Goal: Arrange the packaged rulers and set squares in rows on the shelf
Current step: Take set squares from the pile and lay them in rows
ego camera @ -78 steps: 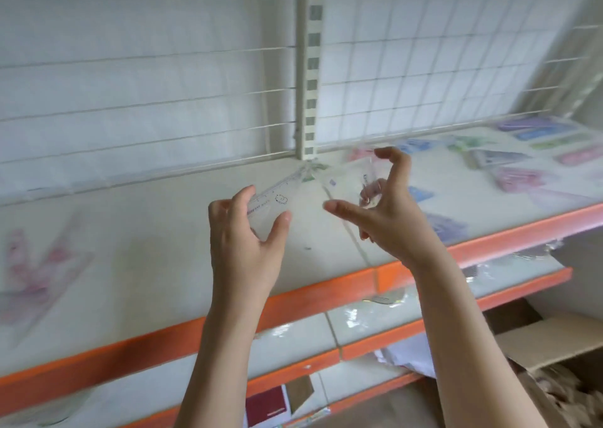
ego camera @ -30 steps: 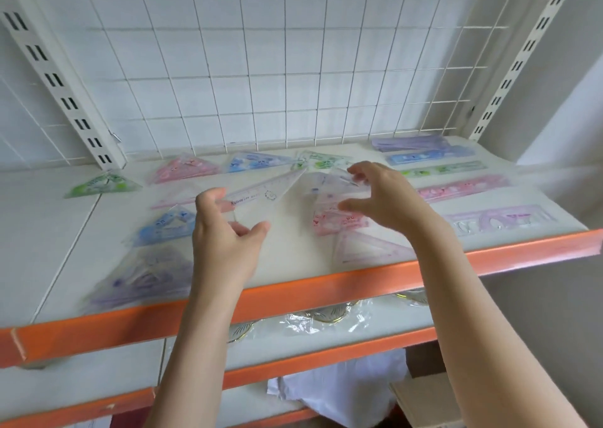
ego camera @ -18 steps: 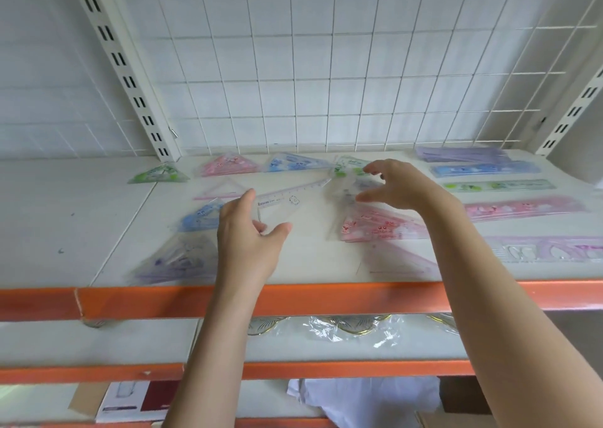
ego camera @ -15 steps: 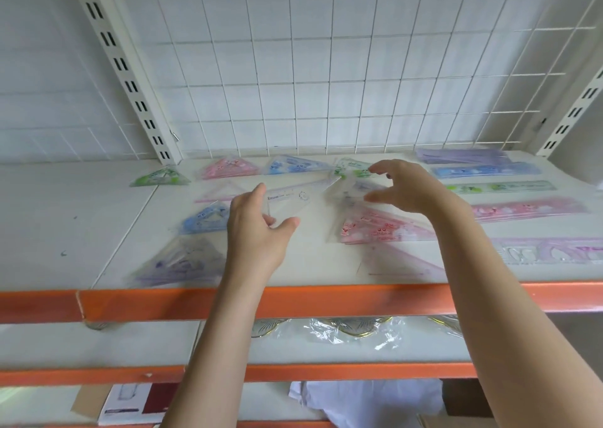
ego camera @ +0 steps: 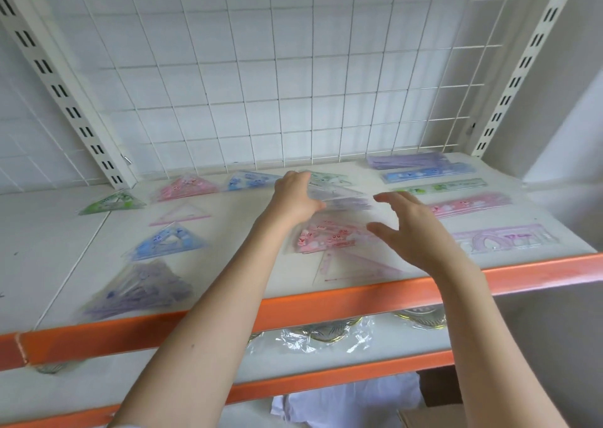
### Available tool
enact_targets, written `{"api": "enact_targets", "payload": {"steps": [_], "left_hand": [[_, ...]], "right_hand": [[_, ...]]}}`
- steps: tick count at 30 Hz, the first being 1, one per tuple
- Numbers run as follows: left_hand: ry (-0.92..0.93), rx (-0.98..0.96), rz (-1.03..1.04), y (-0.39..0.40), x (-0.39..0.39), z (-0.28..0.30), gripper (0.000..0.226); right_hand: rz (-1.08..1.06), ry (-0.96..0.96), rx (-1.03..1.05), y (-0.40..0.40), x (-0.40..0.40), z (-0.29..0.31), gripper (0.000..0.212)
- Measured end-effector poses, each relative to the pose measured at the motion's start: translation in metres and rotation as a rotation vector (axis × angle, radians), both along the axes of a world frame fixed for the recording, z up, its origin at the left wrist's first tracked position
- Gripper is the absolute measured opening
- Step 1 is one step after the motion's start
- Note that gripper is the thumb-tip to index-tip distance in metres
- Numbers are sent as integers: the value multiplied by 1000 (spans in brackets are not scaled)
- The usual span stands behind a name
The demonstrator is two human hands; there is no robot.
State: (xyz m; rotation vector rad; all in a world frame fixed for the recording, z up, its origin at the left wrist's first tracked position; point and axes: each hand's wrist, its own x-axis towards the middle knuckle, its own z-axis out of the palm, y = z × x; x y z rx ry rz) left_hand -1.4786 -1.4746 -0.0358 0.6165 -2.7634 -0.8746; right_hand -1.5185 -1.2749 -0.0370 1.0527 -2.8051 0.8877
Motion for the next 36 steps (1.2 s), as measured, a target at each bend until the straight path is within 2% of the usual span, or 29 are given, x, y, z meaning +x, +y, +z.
{"api": "enact_targets", "payload": {"steps": [4,7,12,15,17,21,25,31,33,36], "left_hand": [[-56,-48,13,3,-4,0,71],[-21,-74,83,-1,6,2,72],[220,-62,156,-15,65,11,71],[369,13,211,-26,115,12,56],[405,40,259,-39,147,11,45],[423,-43,350,-78,206,7,28],[440,-95,413,-133,264,2,25],[411,-145,411,-253,341,2,22],[364,-198,398,-294,367,7,24],[200,-289,341,-350,405,11,33]], "right_hand": [[-22,22,-39,1,4,-3,50],[-22,30,-72,-7,9,-4,47],[21,57,-160,-40,31,-4,42],[63,62,-208,-71,53,-4,39],[99,67,-224,-94,73,-4,37],[192,89,-250,-150,124,-2,33],[269,84,-269,-211,179,-4,31],[232,103,-284,-319,256,-2,30],[212,105,-282,-358,281,2,29],[190,106,-270,-414,319,10,31]]}}
